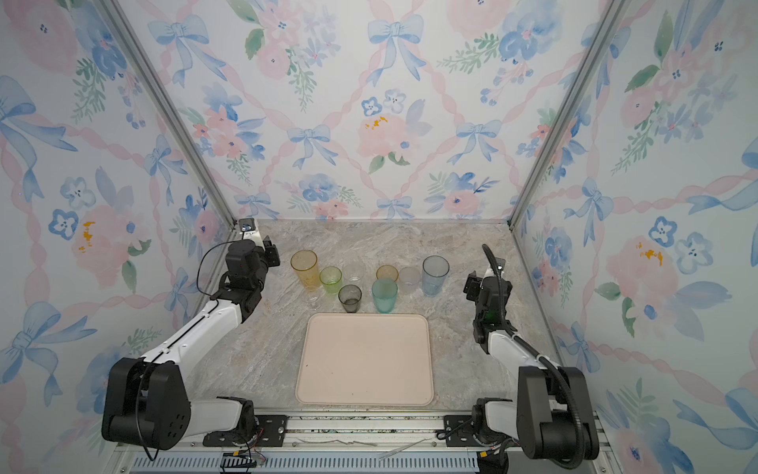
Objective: Place the glasses into the tray
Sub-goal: Pick up the glass from the top-left of the table.
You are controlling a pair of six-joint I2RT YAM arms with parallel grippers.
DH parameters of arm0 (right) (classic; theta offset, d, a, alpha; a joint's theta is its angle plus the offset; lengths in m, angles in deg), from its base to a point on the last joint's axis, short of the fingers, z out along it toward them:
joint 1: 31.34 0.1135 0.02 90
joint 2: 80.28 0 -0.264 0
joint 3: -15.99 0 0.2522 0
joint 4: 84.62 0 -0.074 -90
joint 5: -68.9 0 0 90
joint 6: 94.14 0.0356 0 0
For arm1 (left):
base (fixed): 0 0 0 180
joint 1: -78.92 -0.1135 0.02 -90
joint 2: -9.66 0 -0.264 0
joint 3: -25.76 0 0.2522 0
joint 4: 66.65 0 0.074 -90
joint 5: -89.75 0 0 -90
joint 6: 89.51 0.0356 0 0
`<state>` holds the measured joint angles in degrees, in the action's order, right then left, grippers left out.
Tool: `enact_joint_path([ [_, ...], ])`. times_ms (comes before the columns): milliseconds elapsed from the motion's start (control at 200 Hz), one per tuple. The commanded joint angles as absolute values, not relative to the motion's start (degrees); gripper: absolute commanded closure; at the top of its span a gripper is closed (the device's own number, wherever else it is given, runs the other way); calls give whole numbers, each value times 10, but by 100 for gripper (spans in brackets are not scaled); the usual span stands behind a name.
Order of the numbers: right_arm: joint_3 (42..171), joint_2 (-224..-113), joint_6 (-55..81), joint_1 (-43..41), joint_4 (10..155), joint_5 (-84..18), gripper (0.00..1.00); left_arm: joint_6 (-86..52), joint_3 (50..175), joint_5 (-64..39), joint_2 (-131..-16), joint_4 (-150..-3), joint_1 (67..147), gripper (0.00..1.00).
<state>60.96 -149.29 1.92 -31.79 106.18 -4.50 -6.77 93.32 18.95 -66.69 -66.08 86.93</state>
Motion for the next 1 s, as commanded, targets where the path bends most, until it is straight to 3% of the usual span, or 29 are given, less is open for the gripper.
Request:
enact_joint_path([
  [0, 696, -1436, 38, -326, 837, -52, 24, -99, 1011, 173, -690, -815, 868, 67],
  [150, 825, -1427, 36, -331, 641, -114, 24, -122, 1134, 113, -742, -960, 854, 70],
  [295, 919, -1449, 58, -331, 551, -142, 25, -123, 1238, 52, -798, -1077, 842, 70],
  [635, 981, -1489, 101, -317, 535, -166, 25, -137, 1310, -40, -892, -1206, 838, 65],
  [996, 1028, -1537, 102, -290, 536, -169, 24, -148, 1310, -81, -914, -1215, 841, 65],
])
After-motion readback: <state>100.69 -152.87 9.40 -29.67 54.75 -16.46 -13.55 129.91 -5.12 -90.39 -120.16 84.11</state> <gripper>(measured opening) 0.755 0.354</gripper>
